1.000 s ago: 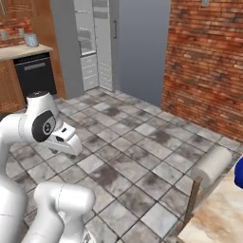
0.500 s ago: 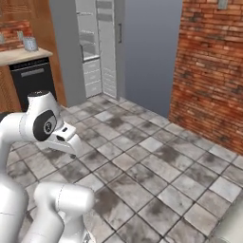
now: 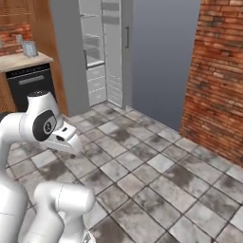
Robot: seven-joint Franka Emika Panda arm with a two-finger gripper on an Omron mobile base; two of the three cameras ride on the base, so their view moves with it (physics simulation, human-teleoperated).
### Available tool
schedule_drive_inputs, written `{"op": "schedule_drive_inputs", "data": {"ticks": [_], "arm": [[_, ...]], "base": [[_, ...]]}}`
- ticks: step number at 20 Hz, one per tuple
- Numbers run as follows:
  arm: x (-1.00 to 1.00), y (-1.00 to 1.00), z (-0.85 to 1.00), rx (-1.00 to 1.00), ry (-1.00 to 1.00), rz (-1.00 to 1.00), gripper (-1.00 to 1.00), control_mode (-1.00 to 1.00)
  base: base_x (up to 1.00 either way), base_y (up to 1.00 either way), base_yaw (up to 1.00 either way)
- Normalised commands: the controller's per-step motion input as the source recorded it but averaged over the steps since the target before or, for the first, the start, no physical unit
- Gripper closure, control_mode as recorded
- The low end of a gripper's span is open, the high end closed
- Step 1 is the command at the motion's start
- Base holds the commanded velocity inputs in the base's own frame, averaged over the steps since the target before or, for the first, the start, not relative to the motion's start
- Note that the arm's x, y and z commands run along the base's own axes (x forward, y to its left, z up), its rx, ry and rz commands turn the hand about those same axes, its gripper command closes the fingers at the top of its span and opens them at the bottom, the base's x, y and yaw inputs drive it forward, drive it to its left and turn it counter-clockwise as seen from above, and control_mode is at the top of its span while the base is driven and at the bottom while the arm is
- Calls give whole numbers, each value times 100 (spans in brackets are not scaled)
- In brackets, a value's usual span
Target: Gather the mushroom and lime from the fridge and place them on a tray on the dining counter. Then gather the chicken drumstick and fish from the fridge and place them on the other tray.
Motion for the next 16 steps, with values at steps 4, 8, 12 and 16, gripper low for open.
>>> {"op": "schedule_drive_inputs", "data": {"ticks": [4, 8, 12, 16], "arm": [[0, 0, 0, 0, 0, 0, -100, 100], [0, 0, 0, 0, 0, 0, -100, 100], [0, 0, 0, 0, 0, 0, -100, 100], [0, 0, 0, 0, 0, 0, -100, 100]], "base": [[100, 18, 6], [100, 6, 10], [100, 1, 13], [100, 0, 18]]}}
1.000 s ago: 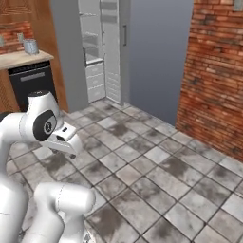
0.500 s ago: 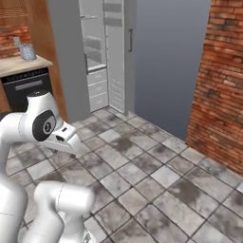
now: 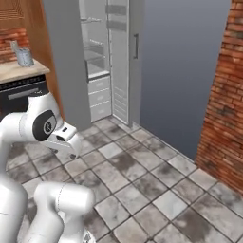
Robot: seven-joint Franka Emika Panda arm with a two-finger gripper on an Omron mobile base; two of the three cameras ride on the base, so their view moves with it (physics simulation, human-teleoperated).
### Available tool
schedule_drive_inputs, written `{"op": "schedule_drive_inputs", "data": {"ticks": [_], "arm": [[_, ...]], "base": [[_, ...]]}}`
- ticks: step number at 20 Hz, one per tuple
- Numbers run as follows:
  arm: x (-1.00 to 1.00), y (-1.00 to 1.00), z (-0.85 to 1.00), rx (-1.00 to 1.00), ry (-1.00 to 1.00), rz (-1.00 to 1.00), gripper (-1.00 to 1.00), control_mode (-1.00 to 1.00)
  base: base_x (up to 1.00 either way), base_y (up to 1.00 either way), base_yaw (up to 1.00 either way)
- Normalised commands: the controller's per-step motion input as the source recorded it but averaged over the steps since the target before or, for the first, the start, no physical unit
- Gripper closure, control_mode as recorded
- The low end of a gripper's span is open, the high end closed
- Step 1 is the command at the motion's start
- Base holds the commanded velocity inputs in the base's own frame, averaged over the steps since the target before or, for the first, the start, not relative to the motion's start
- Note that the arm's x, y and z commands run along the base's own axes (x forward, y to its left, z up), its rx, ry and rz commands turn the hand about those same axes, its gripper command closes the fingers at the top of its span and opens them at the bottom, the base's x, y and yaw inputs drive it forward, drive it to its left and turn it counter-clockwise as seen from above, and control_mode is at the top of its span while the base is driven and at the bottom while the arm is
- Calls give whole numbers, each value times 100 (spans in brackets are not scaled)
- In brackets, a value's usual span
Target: Gather the mushroom and lime from the fridge and place them on a tray on the dining counter. Then gather the chicken drumstick and fish from the fridge and place them on the other tray.
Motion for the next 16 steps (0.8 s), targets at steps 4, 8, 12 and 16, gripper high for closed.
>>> {"op": "schedule_drive_inputs", "data": {"ticks": [4, 8, 12, 16], "arm": [[0, 0, 0, 0, 0, 0, -100, 100], [0, 0, 0, 0, 0, 0, -100, 100], [0, 0, 0, 0, 0, 0, -100, 100], [0, 0, 0, 0, 0, 0, -100, 100]], "base": [[100, 0, 22], [100, 0, 25], [100, 0, 33], [100, 0, 35]]}}
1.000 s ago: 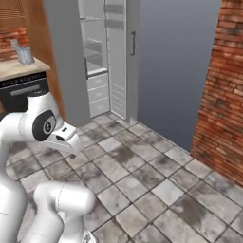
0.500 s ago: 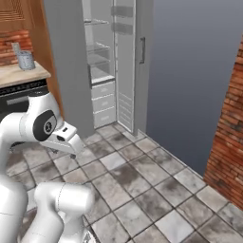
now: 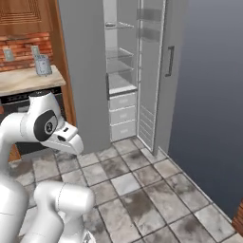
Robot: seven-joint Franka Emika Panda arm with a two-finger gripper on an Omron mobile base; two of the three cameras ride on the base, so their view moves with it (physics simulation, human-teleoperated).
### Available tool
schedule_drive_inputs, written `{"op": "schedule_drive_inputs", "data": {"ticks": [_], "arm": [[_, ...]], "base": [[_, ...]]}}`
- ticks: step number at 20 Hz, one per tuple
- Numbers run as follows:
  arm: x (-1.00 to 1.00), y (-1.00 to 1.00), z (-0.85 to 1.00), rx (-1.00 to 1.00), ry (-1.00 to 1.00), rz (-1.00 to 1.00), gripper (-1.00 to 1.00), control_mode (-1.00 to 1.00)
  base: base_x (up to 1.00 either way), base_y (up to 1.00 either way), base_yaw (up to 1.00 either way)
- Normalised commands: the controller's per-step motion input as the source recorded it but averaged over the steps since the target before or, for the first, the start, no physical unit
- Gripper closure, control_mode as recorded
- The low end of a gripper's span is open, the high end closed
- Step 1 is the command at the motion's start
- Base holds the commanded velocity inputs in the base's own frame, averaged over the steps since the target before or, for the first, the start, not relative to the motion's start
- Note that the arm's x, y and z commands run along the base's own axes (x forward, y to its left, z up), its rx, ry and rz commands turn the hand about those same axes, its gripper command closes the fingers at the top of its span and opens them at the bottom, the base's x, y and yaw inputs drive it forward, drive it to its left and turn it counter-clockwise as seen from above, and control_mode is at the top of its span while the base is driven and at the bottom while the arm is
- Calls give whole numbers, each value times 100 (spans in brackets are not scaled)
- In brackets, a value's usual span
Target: Gather the mushroom and lime from the fridge and place them on a tray on the dining counter. Then gather the chicken drumstick and fish from the fridge and place them on the other tray.
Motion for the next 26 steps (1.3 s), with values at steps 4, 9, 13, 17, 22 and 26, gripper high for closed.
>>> {"op": "schedule_drive_inputs", "data": {"ticks": [4, 9, 13, 17, 22, 26], "arm": [[0, 0, 0, 0, 0, 0, -100, 100], [0, 0, 0, 0, 0, 0, -100, 100], [0, 0, 0, 0, 0, 0, -100, 100], [0, 0, 0, 0, 0, 0, -100, 100], [0, 0, 0, 0, 0, 0, -100, 100], [0, 0, 0, 0, 0, 0, -100, 100]], "base": [[100, 0, 37], [100, -10, 34], [100, -48, 23], [100, -69, 21], [100, -65, 24], [100, -53, 28]]}}
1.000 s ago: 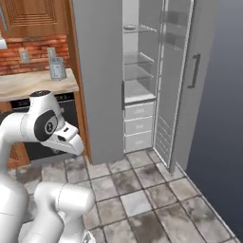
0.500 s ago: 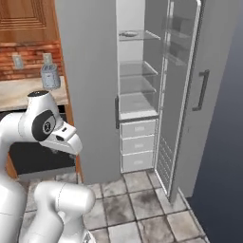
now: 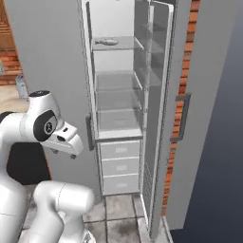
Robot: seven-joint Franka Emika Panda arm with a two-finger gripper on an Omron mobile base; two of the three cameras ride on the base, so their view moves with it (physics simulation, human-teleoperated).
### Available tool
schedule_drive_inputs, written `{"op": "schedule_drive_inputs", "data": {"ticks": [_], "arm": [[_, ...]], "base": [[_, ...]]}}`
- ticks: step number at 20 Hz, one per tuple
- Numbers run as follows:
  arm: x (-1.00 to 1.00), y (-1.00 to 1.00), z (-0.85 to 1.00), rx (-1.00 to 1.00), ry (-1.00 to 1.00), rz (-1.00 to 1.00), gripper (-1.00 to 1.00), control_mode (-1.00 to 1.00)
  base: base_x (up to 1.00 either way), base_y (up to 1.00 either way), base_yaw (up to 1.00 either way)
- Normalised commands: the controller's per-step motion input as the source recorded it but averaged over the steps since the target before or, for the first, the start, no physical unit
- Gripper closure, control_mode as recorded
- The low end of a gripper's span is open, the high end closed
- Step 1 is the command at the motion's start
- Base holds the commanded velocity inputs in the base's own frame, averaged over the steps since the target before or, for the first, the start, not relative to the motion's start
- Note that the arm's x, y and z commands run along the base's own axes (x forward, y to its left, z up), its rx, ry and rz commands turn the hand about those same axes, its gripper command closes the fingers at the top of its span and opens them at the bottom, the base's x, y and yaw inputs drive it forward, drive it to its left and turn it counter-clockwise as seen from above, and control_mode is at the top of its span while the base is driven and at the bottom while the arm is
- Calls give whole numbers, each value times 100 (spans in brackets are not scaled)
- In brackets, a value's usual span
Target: Gather the mushroom and lime from the fridge and place them on a tray on the dining counter. Then gather the chicken drumstick and fish from the fridge and place them on the other tray.
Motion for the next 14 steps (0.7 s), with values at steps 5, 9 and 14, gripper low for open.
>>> {"op": "schedule_drive_inputs", "data": {"ticks": [5, 9, 14], "arm": [[0, 0, 0, 0, 0, 0, -100, 100], [0, 0, 0, 0, 0, 0, -100, 100], [0, 0, 0, 0, 0, 0, -100, 100]], "base": [[98, -44, 20], [85, -27, 12], [69, -15, 15]]}}
